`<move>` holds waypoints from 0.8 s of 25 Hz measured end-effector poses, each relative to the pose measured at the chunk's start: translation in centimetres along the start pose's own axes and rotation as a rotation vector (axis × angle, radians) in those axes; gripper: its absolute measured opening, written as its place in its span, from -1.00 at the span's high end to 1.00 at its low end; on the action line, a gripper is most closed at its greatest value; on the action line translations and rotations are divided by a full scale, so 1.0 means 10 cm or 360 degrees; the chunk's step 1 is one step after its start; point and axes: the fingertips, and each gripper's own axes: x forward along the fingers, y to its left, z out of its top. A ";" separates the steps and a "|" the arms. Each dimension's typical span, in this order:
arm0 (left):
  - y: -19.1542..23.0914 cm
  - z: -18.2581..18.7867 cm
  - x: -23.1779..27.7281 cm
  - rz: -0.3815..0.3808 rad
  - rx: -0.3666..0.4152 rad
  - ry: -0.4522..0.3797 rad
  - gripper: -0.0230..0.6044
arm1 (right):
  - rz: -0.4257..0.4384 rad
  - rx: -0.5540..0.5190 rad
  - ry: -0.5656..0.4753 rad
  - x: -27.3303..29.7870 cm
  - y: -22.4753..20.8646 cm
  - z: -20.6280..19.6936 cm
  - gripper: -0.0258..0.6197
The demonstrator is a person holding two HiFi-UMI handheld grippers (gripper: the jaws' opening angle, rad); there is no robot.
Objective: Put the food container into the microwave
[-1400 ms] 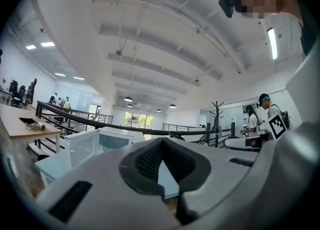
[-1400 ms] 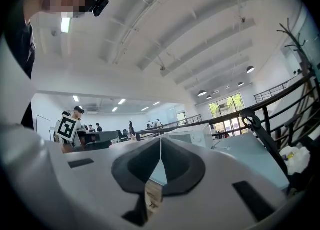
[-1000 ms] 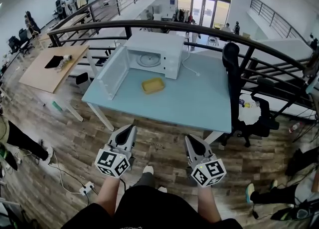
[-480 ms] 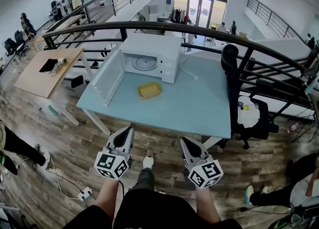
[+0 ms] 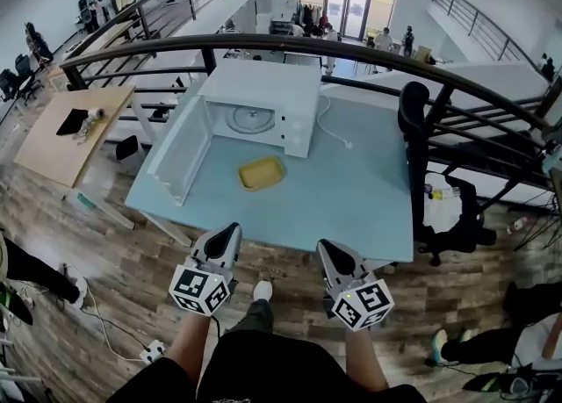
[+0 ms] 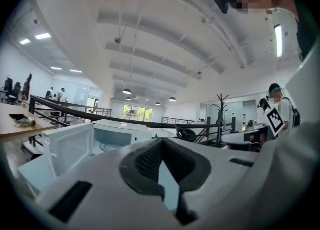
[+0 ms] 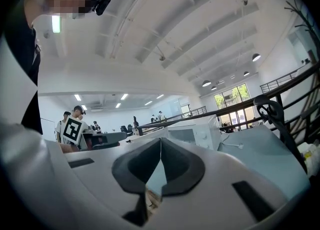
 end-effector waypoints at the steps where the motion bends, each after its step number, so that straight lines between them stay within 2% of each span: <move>1: 0.08 0.01 0.09 -0.0006 -0.0001 0.0006 0.91 | -0.0007 0.0002 -0.0003 0.10 -0.05 0.02 0.90; 11: 0.84 0.06 1.04 -0.0095 -0.0044 0.0089 0.91 | -0.0032 0.0086 0.0036 1.25 -0.55 0.15 0.90; 20: 1.49 -0.15 1.72 -0.0205 -0.0124 0.0196 0.91 | -0.0075 0.0096 0.0076 2.20 -0.88 0.17 0.90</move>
